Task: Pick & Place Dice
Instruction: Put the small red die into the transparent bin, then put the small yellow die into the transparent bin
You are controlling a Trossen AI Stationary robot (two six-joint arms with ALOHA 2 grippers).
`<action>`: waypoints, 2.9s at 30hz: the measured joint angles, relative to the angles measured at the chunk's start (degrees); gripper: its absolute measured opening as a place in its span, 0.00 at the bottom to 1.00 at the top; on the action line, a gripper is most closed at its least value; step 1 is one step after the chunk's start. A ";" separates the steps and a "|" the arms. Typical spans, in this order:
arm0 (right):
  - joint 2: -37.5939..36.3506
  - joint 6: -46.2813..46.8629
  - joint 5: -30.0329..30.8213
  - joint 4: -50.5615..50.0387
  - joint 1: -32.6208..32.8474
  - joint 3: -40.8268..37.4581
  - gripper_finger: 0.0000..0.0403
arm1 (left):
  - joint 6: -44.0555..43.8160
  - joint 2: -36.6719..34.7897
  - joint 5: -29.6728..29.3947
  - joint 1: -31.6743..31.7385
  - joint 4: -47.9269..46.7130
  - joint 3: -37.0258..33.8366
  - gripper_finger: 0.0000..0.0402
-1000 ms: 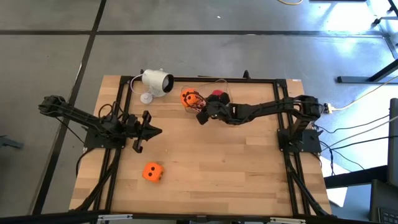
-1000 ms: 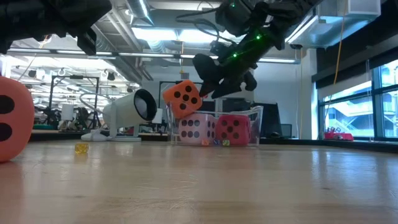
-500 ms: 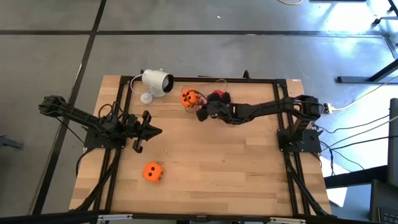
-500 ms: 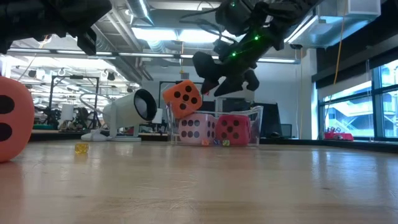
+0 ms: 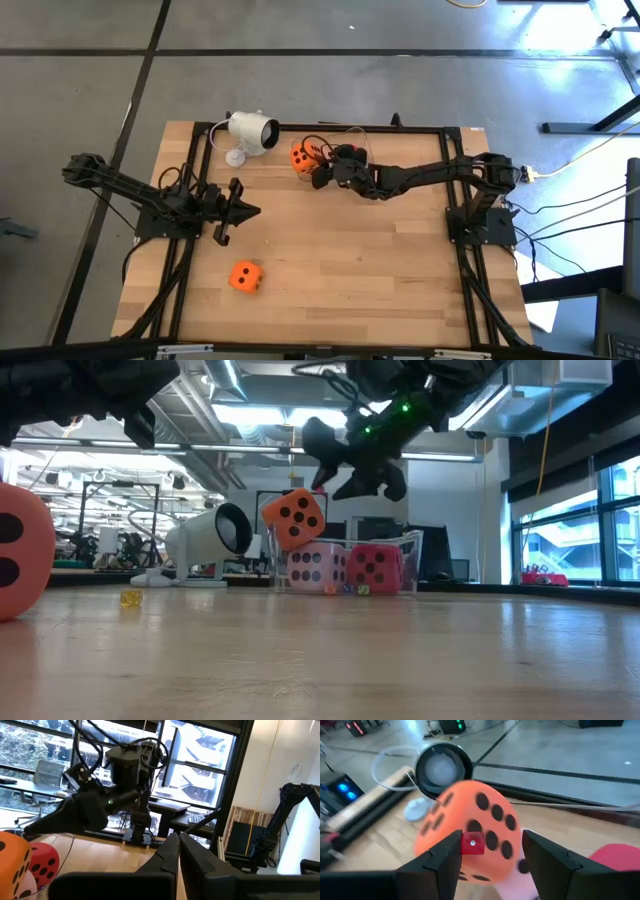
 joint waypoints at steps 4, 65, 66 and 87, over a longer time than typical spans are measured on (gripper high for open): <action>0.54 3.54 -0.22 -0.33 -0.05 1.60 0.52 | 0.01 0.00 0.00 0.00 0.00 0.00 0.03; 0.33 -23.92 -9.99 -11.81 22.09 11.39 0.51 | 0.00 -0.01 0.00 0.00 0.00 0.02 0.03; 0.92 -23.66 -11.57 -10.34 22.09 11.39 0.51 | -0.01 -0.01 0.00 0.00 0.00 0.01 0.03; 21.31 -36.75 -30.99 7.57 16.45 23.59 0.51 | -0.01 0.01 0.00 0.00 0.00 0.02 0.03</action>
